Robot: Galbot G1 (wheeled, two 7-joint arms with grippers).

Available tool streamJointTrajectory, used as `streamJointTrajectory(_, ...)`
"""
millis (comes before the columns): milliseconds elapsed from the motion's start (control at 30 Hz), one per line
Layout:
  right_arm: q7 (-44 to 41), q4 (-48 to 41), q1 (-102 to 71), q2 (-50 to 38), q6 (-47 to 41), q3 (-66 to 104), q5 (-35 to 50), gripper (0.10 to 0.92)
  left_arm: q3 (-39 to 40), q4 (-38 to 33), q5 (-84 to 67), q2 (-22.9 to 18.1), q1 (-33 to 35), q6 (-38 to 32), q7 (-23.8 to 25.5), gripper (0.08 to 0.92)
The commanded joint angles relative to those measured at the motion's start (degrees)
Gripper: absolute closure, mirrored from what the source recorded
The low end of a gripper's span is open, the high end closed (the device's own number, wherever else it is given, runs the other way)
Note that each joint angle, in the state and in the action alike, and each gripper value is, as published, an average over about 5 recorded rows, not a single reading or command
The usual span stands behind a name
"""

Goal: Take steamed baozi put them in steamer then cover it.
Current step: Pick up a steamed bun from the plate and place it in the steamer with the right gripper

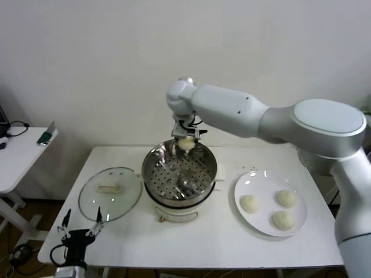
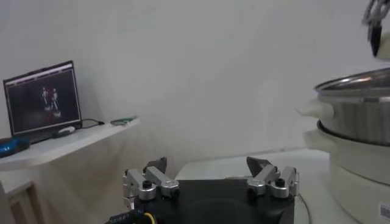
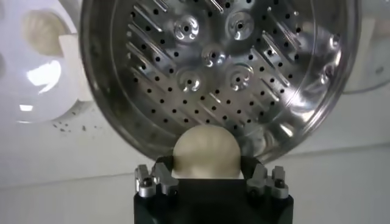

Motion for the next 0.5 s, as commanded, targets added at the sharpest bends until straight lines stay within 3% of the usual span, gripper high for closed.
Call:
streamJointTrajectory(33, 0.9, -1.7, -4.9, 3.6, 2.7, 0.9, -6.3, 0.321, 0.2, -0.7, 0.2, -0.4, 0.0, 0.3, 0.1, 0.177)
streamJointTrajectory(367, 0.8, -2.0, -7.6, 3.4, 2.1, 0.9, -6.6, 0.316, 0.4, -0.5, 0.6, -1.1, -0.1, 0.4, 0.1, 0.177)
streamJointTrajectory(500, 0.9, -2.5, -8.0, 3.6, 1.6, 1.4, -6.8, 0.257, 0.6, -0.5, 1.0, -1.2, 0.0, 0.4, 0.1, 0.177)
